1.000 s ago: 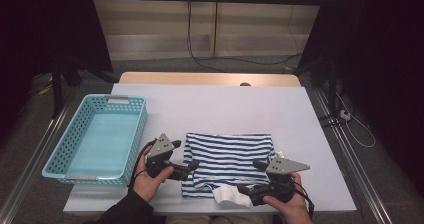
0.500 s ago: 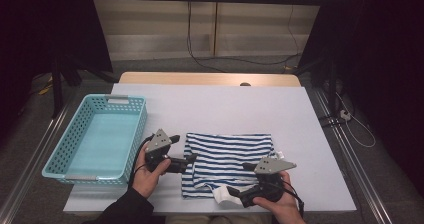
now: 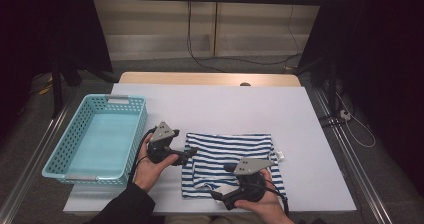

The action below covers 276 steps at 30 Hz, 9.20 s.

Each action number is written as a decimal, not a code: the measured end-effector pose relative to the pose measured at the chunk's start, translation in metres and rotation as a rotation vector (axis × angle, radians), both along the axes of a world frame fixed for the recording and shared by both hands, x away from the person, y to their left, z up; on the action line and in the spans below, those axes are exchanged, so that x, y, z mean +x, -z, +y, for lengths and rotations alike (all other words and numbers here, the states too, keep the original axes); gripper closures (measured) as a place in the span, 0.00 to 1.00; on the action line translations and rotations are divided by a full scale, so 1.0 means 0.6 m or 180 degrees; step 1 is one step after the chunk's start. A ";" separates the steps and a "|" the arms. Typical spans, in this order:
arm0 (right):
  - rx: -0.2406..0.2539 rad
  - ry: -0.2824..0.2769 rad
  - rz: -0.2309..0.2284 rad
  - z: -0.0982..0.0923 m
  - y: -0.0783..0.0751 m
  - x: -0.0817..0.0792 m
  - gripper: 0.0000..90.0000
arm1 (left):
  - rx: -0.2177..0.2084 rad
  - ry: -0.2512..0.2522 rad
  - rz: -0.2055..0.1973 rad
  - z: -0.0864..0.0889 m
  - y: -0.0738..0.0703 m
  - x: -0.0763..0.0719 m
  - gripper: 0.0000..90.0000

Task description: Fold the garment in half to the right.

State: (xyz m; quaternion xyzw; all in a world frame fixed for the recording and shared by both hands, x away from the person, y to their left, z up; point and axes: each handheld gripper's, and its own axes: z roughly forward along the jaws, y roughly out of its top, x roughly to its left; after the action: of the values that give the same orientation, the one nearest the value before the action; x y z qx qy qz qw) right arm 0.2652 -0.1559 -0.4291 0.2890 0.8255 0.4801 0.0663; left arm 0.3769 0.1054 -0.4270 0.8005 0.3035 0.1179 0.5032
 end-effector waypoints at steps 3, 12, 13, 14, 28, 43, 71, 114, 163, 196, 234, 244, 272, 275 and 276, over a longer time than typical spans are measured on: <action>-0.0033 -0.0124 0.0012 0.020 0.002 0.002 0.14 | 0.0063 -0.0011 -0.0044 -0.009 0.002 0.014 0.08; -0.0173 -0.0342 0.0049 0.065 0.007 0.013 0.22 | -0.0019 -0.0142 0.0002 -0.020 0.001 0.055 0.09; -0.0167 -0.0369 0.0082 0.069 0.007 0.014 0.23 | -0.0031 -0.0155 -0.0026 -0.019 0.002 0.058 0.09; -0.0179 -0.0379 0.0085 0.072 0.007 0.015 0.24 | -0.0042 -0.0180 -0.0009 -0.019 0.002 0.057 0.09; -0.0492 -0.0451 0.0101 0.112 0.026 0.018 0.31 | 0.0058 -0.0164 0.0088 -0.014 0.016 0.067 0.09; -0.0602 -0.0333 -0.0039 0.131 0.044 0.002 0.38 | 0.0092 -0.0189 0.0111 -0.008 0.017 0.069 0.09; -0.0810 -0.0267 -0.0238 0.125 0.041 0.008 0.78 | 0.0237 -0.0122 0.0189 -0.014 0.029 0.071 0.10; -0.0814 -0.0438 -0.0268 0.120 0.041 0.011 0.62 | 0.0448 -0.0031 0.0565 -0.026 0.052 0.085 0.96; -0.0063 -0.0048 -0.0025 0.091 0.007 0.020 0.93 | -0.0167 -0.0149 0.0657 0.001 0.018 0.086 0.95; 0.0209 -0.0017 -0.0240 0.104 -0.046 0.034 0.93 | -0.0290 -0.0295 0.0575 0.014 -0.032 0.100 0.95; 0.0454 -0.0082 -0.0438 0.147 -0.106 0.066 0.93 | -0.0186 -0.0567 0.0350 0.031 -0.101 0.115 0.95; 0.0435 -0.0034 -0.0438 0.132 -0.090 0.059 0.93 | -0.0043 -0.0465 0.0423 0.015 -0.088 0.116 0.95; 0.0308 0.0126 -0.0304 0.070 -0.056 0.031 0.93 | -0.0114 -0.0254 0.0465 -0.055 -0.056 0.112 0.95; 0.0303 0.0158 -0.0277 0.063 -0.052 0.031 0.93 | -0.0079 -0.0256 0.0494 -0.059 -0.052 0.113 0.95; 0.0286 0.0172 -0.0271 0.059 -0.049 0.030 0.93 | -0.0104 -0.0263 0.0515 -0.063 -0.048 0.113 0.95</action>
State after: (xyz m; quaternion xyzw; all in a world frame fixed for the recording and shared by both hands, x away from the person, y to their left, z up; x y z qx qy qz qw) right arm 0.2831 -0.1203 -0.3994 0.2932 0.7915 0.5267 0.1013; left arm 0.4447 0.0675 -0.3982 0.7859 0.3778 0.0685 0.4847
